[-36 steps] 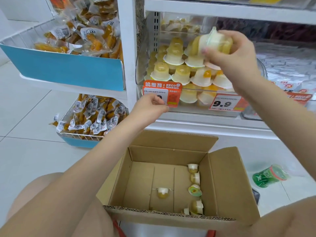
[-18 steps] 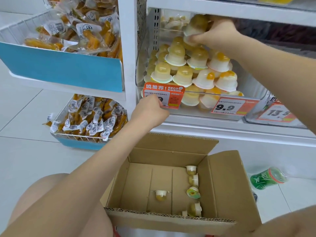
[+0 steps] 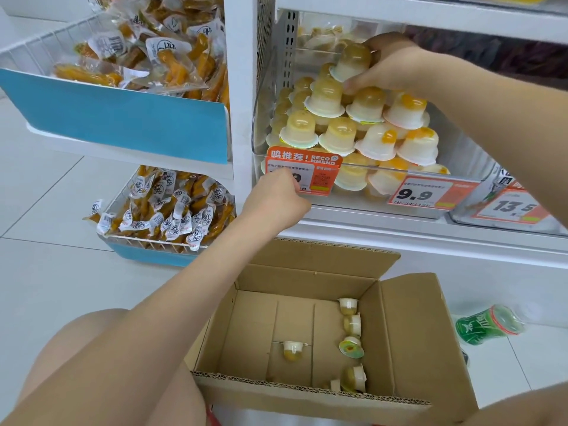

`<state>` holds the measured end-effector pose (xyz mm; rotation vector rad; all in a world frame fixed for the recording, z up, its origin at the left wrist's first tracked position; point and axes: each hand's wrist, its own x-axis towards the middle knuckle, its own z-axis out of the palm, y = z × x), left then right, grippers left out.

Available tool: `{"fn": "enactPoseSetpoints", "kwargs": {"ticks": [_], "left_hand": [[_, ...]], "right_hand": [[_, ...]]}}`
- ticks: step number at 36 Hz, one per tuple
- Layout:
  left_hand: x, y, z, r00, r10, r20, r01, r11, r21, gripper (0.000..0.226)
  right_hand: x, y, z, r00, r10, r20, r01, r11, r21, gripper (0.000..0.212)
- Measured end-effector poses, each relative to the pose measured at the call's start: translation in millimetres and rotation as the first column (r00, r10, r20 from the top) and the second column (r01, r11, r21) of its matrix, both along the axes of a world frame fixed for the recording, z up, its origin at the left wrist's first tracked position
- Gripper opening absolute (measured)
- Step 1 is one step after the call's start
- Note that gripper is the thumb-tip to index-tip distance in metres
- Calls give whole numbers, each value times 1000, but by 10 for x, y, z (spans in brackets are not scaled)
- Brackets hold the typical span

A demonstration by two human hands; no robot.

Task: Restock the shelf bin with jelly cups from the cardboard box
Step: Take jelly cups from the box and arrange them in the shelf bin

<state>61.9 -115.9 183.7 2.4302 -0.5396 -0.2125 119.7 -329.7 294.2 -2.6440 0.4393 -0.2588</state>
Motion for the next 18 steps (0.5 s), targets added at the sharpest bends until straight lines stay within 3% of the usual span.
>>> {"fn": "enactPoseSetpoints", "kwargs": {"ticks": [5,10,14,18], "left_hand": [[5,18,4,999,-34,3,34,999,37,8],[-41,34,-51,997,-82,-8,82,997,8,19],[-145,-5,-178,976,-181,-121,179,983,-28,11],[-262,-2,-552,940,-277,-201,292,955,53,12]], "right_hand": [[-125,-4,-5,999,-7,49,4,997,73,91],[-639,76,-175,954,14,301,-34,998,61,71],[-1235,222,-513,865,97,492,-182,975,128,54],[-1792,380,-1103,892,156,424,-252,951,180,42]]}}
